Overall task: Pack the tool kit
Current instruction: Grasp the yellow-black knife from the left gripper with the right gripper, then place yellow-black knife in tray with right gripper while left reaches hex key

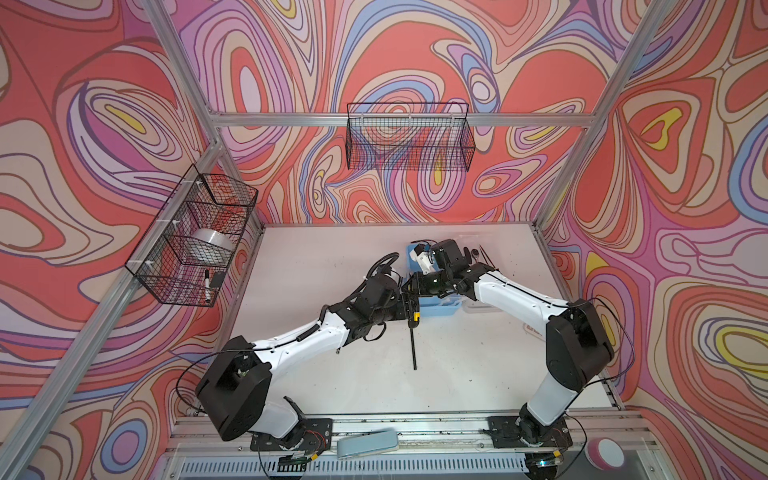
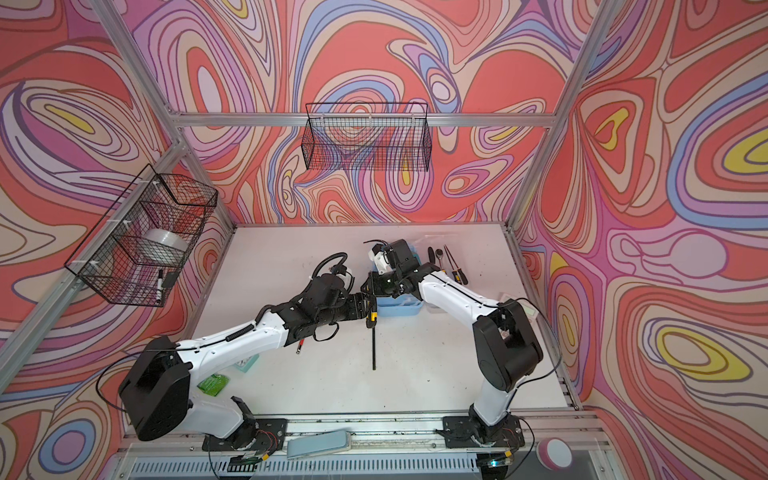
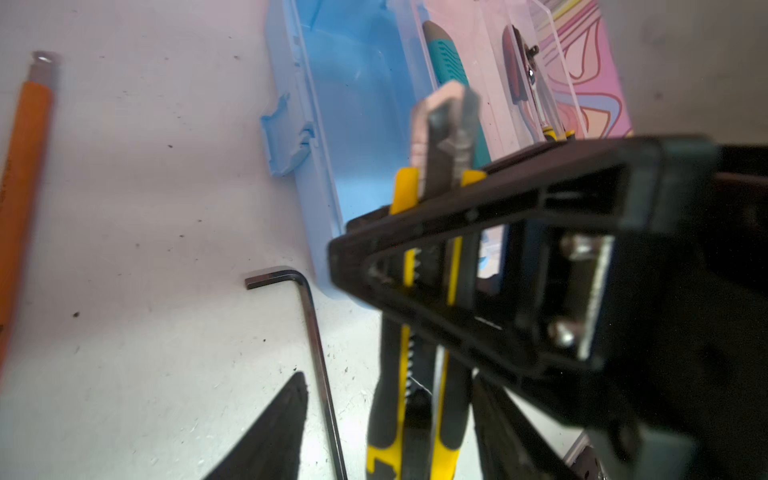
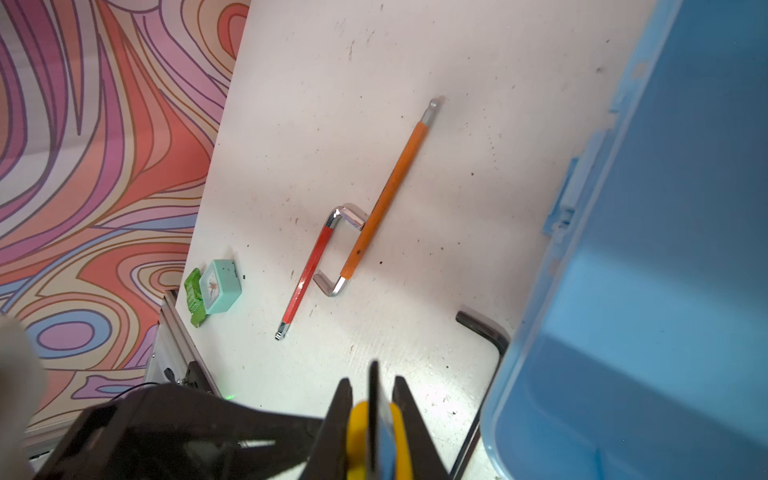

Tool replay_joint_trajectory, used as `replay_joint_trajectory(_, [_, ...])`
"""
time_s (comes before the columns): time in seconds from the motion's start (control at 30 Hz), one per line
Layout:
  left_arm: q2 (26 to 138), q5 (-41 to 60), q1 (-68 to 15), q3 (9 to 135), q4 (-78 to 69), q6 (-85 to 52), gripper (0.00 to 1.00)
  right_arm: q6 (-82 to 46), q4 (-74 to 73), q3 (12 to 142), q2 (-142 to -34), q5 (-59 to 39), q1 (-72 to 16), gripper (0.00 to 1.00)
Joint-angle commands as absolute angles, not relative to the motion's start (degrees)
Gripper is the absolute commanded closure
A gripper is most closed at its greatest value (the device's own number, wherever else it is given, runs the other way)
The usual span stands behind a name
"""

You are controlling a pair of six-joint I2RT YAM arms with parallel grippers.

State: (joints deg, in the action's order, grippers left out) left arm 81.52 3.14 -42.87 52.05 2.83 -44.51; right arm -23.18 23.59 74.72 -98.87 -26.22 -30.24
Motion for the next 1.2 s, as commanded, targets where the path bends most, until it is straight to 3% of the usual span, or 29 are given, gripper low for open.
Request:
replay_joint_trajectory(0.0, [77.60,-2.13,-41.35,49.91,8.08,-44.87,0.15,-19.29,28.63,78.03,-96.81,-22.14,-26.81,1.00])
replay_joint_trajectory(0.1, [75.15,-4.61,-40.13,48.36,13.18,-44.30,0.09,-15.25,33.51,81.87,-96.72,-17.00,-24.15,1.00])
replay_joint_trajectory(0.4, [76.40,-6.83,-38.58,48.78,24.67,-43.60,0.08,-3.35,45.68,95.79,-106.96,3.61,-22.32,1.00])
replay_joint_trajectory(0.93, [86.70,-7.03,-44.39,56.16,29.52,-43.68,0.11,-0.81,49.63,105.04,-119.14,12.02,-21.58,1.00])
replay_joint_trajectory(1.1, [90.57,-4.60,-46.39,58.92,28.65,-43.99,0.13,-2.11,49.18,105.29,-120.89,12.26,-21.67,0.97])
replay_joint_trajectory(1.17, [91.93,-2.70,-47.28,59.72,27.78,-44.36,0.16,-2.60,48.80,105.55,-121.51,12.87,-21.67,0.90])
